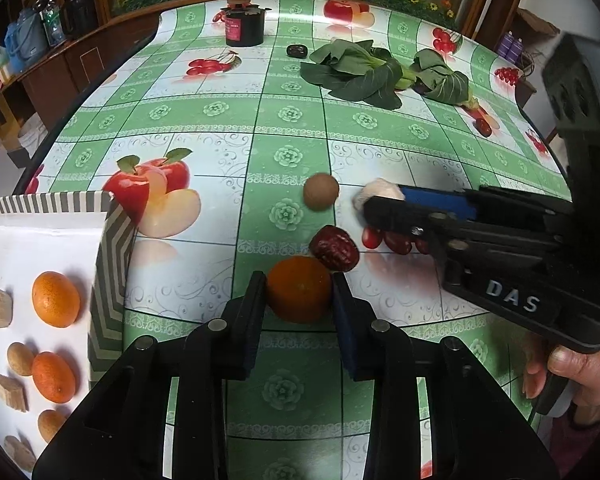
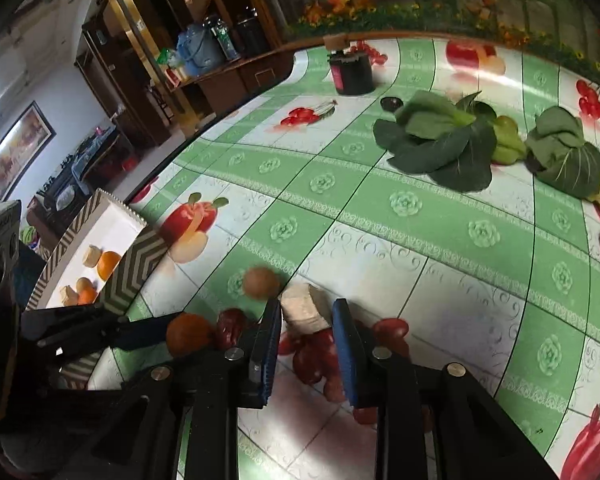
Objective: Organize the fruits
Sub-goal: 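Grasp an orange with the left gripper while the right gripper grasps a pale bread piece, then carry the orange and bread piece into the white tray and open both grippers, then move both open grippers back over the remaining items on the table, then grasp the red date with the left gripper while the right gripper grasps a kiwi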
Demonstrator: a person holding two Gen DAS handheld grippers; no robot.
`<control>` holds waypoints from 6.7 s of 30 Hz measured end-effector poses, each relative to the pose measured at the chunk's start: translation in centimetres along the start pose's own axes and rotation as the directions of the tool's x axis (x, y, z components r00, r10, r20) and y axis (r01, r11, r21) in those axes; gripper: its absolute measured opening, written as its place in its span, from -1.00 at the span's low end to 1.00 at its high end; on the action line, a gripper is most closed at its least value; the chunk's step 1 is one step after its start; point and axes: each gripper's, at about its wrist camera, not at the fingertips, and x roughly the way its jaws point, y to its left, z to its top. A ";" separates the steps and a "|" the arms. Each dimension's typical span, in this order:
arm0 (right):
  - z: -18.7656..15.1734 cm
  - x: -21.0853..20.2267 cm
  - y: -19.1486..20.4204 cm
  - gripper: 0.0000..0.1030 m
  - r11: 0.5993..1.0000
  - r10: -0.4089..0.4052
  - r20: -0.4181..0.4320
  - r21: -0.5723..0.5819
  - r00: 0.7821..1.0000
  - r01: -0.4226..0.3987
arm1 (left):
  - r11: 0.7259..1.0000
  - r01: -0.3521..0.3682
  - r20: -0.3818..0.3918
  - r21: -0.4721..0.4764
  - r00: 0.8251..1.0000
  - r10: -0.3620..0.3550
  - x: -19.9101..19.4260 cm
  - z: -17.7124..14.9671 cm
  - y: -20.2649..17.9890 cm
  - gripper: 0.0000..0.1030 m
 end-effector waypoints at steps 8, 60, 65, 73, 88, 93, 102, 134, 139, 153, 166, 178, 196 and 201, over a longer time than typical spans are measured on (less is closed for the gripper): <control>-1.1 -3.1 0.2 -0.55 0.999 0.028 0.068 0.022 0.997 -0.030 | 0.998 0.048 0.020 -0.030 0.999 -0.047 -1.5 -0.7 0.7 -0.41; -5.8 -1.4 24.8 -0.55 0.923 0.267 -0.045 -0.274 0.963 -0.269 | 0.950 -0.178 0.153 -0.256 0.963 0.222 -15.3 -13.5 16.7 -0.40; -5.9 -0.4 25.6 -0.55 0.916 0.269 -0.071 -0.290 0.961 -0.278 | 0.945 -0.184 0.147 -0.271 0.962 0.229 -15.2 -13.9 17.5 -0.40; -6.3 1.0 26.7 -0.55 0.904 0.269 -0.109 -0.313 0.957 -0.290 | 0.929 -0.187 0.128 -0.320 0.963 0.238 -15.0 -14.4 19.4 -0.40; -6.6 4.4 28.4 -0.55 0.896 0.208 -0.172 -0.362 0.963 -0.259 | 0.911 -0.179 0.101 -0.372 0.968 0.232 -14.0 -13.7 21.6 -0.40; -6.9 5.1 28.6 -0.55 0.895 0.194 -0.178 -0.370 0.965 -0.249 | 0.907 -0.195 0.065 -0.374 0.970 0.235 -13.1 -13.3 21.9 -0.40; -6.9 4.3 28.1 -0.53 0.898 0.224 -0.174 -0.344 0.959 -0.273 | 0.893 -0.215 0.049 -0.396 0.966 0.254 -13.1 -13.5 22.0 0.05; -7.9 -5.2 8.9 -0.52 0.997 0.044 0.006 -0.056 0.999 -0.043 | 0.978 -0.051 0.116 -0.200 0.990 0.076 -11.6 -8.4 7.7 0.05; -6.2 -5.6 5.5 -0.52 1.000 -0.004 0.045 -0.009 0.999 0.004 | 0.988 -0.021 0.099 -0.152 0.994 0.036 -10.2 -6.8 5.2 0.05; 0.5 0.2 2.9 -0.53 1.000 -0.005 0.023 0.027 1.000 0.004 | 0.995 -0.018 0.048 -0.096 0.999 0.022 -6.9 -3.6 2.6 0.05; 0.7 1.1 1.0 -0.54 0.999 0.023 0.028 0.022 0.999 -0.023 | 0.998 -0.004 0.006 -0.065 1.000 0.004 -3.7 -1.1 0.1 0.05; 1.8 1.6 1.0 -0.48 1.000 0.006 0.025 0.001 1.000 -0.006 | 0.998 -0.015 -0.006 -0.057 1.000 0.014 -2.8 -0.8 -0.2 0.05; 1.2 -3.5 0.6 -0.57 0.999 -0.003 0.089 -0.034 0.996 0.006 | 1.000 0.016 -0.011 -0.019 1.000 -0.016 0.2 0.9 -1.7 0.03; 0.1 -4.8 0.2 -0.57 1.000 -0.003 0.110 -0.024 0.994 0.006 | 1.000 0.015 0.009 0.000 1.000 -0.015 0.6 0.8 -1.7 -0.50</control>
